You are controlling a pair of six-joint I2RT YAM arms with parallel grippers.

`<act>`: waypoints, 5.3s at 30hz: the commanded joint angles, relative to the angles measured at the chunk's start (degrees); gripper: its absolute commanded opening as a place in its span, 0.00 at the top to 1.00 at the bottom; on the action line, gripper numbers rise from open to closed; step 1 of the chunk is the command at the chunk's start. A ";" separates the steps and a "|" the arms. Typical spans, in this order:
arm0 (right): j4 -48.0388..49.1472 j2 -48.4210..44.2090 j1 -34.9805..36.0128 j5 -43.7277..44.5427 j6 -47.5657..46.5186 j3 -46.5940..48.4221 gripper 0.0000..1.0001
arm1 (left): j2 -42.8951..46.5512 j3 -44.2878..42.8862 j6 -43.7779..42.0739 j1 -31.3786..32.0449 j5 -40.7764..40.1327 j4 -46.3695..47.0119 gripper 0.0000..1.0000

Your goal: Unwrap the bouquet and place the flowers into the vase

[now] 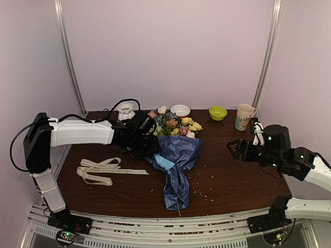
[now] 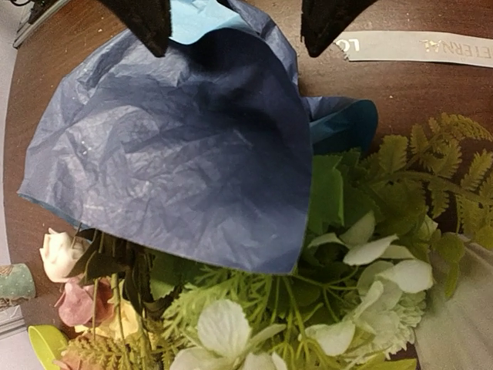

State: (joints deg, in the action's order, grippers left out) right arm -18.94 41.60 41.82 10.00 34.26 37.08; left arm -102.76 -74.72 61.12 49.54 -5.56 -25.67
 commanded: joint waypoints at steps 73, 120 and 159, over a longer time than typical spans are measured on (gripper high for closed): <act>6.64 28.44 15.70 0.73 5.37 15.90 0.13 | 21.27 -8.14 -4.08 5.85 -8.44 -15.11 0.31; -7.27 27.47 15.68 9.28 16.66 12.15 1.00 | 17.80 -7.54 -10.74 4.88 -1.46 -14.08 0.39; -6.58 9.56 9.36 4.24 19.66 -10.47 1.00 | -31.81 -51.20 22.19 4.51 -0.60 -28.56 0.02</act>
State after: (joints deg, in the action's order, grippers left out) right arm -24.71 52.27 51.59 13.91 55.53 27.29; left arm -132.62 -125.01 79.79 55.55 -8.36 -57.12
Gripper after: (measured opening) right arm 0.010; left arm 0.984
